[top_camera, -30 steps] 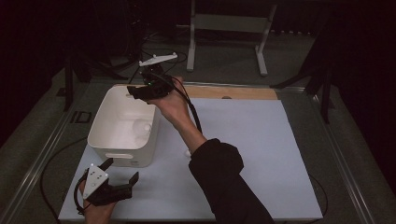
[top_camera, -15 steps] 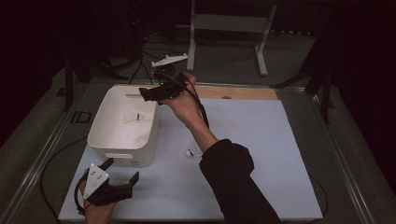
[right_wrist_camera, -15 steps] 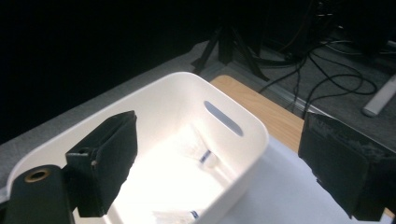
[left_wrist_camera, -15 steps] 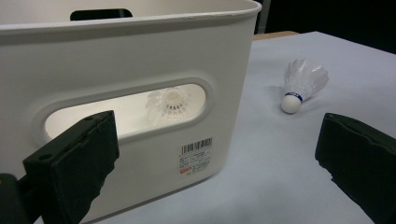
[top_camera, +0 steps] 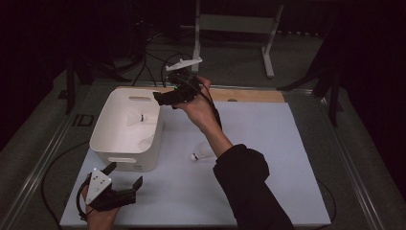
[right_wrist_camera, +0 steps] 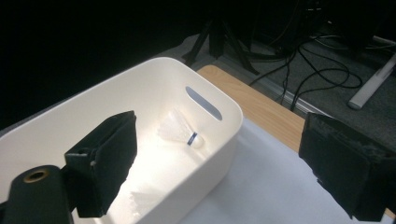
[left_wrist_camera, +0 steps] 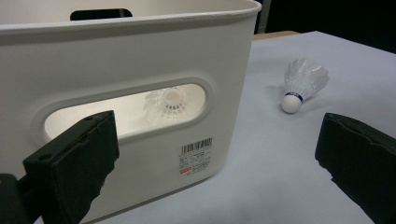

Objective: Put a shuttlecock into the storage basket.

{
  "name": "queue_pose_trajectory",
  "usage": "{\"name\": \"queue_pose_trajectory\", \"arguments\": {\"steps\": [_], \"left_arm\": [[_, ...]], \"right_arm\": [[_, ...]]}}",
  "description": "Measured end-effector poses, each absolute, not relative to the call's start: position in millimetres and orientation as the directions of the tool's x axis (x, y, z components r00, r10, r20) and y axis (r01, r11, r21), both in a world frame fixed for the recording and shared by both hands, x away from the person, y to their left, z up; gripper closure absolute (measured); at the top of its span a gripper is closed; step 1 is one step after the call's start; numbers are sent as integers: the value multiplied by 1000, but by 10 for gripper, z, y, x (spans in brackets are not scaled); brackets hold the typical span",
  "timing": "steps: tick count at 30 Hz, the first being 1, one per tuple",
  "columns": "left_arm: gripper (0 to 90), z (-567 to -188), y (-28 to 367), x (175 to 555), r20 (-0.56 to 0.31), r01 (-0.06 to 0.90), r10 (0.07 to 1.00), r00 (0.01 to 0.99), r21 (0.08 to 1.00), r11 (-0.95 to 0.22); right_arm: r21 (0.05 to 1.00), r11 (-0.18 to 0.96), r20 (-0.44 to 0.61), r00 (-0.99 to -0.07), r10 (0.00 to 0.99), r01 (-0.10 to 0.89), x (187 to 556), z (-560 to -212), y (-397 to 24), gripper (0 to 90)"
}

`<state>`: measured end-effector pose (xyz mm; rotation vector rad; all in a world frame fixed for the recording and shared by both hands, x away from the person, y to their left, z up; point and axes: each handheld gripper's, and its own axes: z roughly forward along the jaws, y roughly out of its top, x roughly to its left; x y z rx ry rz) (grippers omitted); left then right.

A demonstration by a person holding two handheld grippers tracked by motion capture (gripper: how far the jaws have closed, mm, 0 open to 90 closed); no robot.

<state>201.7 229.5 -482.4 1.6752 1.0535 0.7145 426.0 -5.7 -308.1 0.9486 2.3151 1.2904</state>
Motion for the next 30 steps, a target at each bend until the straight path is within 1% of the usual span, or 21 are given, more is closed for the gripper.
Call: {"name": "queue_pose_trajectory", "arguments": {"steps": [13, 30], "left_arm": [[3, -4827, 2288, 2019, -27, 309, 895, 446, 943, -125], [3, -4828, 2290, 2019, -26, 310, 895, 446, 942, -127]], "right_arm": [[848, 370, 9, -707, 707, 380, 4250, -3059, -259, 114], [844, 365, 6, -686, 728, 394, 4273, -3124, -459, 114]]}}
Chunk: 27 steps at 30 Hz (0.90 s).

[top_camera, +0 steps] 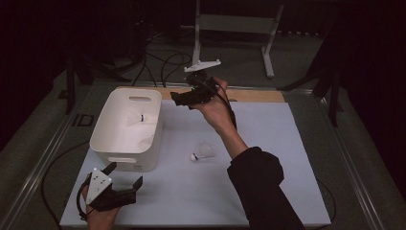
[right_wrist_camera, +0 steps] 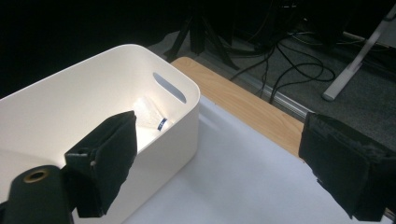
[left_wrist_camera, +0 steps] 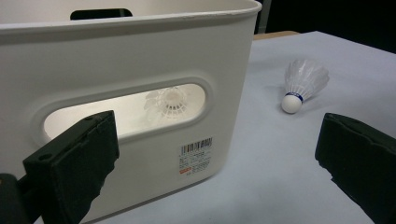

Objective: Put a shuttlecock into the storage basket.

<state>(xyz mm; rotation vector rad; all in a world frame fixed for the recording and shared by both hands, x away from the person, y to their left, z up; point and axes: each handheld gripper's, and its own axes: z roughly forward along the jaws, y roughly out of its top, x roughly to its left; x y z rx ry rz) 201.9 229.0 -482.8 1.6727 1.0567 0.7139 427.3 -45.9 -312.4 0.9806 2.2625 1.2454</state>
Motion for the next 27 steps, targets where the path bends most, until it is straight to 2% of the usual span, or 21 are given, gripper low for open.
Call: {"name": "queue_pose_trajectory", "arguments": {"steps": [27], "left_arm": [[3, -4829, 2287, 2023, -25, 308, 896, 444, 943, -126]], "right_arm": [[841, 343, 30, -668, 743, 419, 4271, -3239, -679, 113]]}}
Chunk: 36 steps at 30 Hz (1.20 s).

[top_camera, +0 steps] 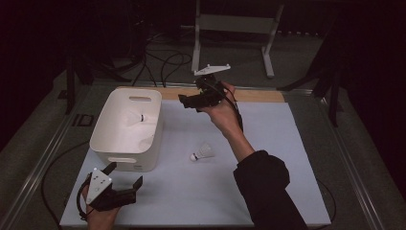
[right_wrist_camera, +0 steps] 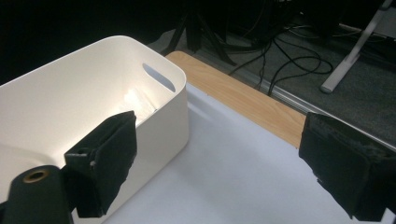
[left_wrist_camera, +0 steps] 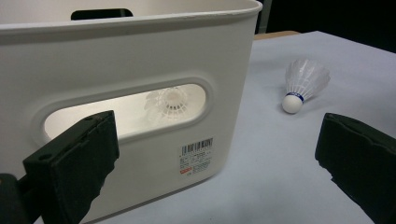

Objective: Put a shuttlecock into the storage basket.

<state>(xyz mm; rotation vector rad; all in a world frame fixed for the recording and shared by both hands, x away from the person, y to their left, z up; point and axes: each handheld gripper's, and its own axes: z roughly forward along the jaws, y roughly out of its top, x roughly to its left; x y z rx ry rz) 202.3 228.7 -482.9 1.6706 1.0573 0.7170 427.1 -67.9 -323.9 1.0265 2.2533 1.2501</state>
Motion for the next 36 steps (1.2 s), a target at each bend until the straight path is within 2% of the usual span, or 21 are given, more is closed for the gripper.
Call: {"name": "queue_pose_trajectory", "arguments": {"steps": [36], "left_arm": [[3, -4830, 2283, 2021, -26, 308, 897, 442, 943, -125]], "right_arm": [[828, 338, 43, -651, 758, 448, 4221, -3454, -913, 110]]}}
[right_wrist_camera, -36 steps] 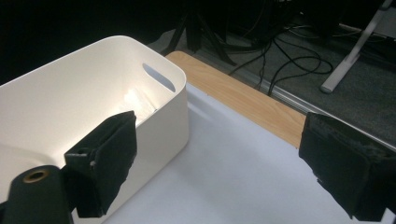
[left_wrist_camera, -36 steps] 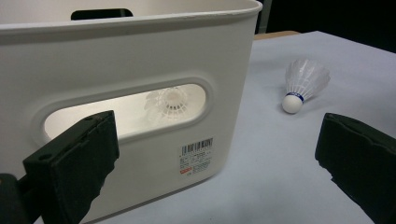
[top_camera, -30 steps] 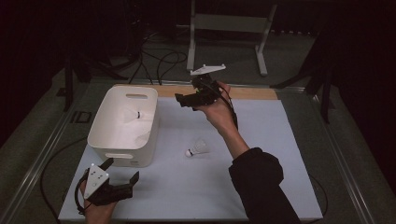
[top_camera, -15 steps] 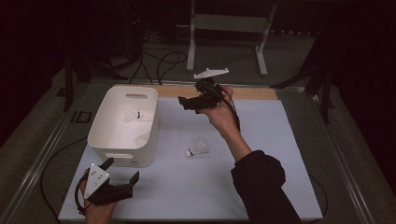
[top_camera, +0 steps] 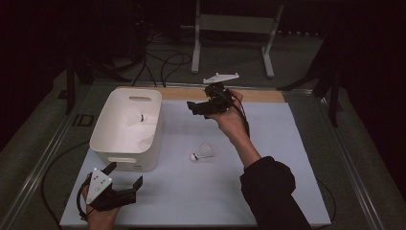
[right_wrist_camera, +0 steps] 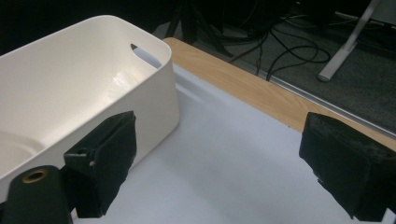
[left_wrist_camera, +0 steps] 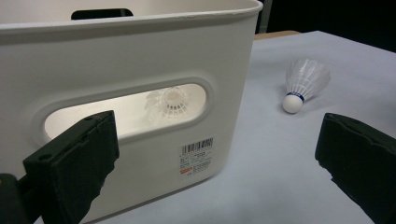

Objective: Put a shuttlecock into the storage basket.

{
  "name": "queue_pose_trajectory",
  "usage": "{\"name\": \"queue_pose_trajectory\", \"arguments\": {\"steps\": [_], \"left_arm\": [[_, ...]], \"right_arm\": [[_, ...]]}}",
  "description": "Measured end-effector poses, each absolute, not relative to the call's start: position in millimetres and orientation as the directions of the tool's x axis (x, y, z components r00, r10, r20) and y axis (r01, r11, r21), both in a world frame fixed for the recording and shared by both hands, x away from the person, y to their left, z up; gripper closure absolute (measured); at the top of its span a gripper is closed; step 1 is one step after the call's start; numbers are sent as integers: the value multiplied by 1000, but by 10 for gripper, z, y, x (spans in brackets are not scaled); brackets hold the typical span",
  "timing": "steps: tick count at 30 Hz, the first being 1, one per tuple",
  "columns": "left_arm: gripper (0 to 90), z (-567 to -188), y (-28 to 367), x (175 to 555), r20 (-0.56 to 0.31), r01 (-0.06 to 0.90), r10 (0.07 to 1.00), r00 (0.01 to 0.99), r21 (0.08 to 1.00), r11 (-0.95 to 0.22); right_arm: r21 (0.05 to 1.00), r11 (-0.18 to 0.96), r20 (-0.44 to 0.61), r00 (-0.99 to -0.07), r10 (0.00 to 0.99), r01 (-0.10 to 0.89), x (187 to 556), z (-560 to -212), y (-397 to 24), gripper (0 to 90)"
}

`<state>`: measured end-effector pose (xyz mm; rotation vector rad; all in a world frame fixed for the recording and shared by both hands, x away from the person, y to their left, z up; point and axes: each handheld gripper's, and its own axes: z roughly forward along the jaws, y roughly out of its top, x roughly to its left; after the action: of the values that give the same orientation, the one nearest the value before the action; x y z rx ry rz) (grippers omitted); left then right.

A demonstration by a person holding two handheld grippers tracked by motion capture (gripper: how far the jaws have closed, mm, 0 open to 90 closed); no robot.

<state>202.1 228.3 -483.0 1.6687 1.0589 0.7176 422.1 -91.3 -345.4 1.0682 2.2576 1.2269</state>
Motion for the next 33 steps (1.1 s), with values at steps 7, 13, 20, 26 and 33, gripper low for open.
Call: {"name": "queue_pose_trajectory", "arguments": {"steps": [7, 13, 20, 26, 33], "left_arm": [[3, -4830, 2280, 2026, -23, 310, 895, 445, 942, -130], [3, -4832, 2282, 2025, -26, 311, 896, 443, 942, -127], [3, -4832, 2280, 2026, -24, 311, 895, 445, 942, -130], [3, -4831, 2281, 2025, -22, 312, 896, 444, 941, -132], [3, -4831, 2282, 2025, -20, 312, 896, 444, 941, -133]], "right_arm": [[827, 334, 45, -645, 763, 453, 4204, -3462, -963, 110], [823, 348, 25, -640, 768, 449, 4181, -3479, -976, 96], [822, 354, 23, -648, 761, 445, 4136, -3510, -983, 96], [821, 355, 26, -650, 759, 447, 4093, -3578, -1031, 95], [822, 350, 30, -648, 761, 449, 4068, -3626, -1096, 96]]}}
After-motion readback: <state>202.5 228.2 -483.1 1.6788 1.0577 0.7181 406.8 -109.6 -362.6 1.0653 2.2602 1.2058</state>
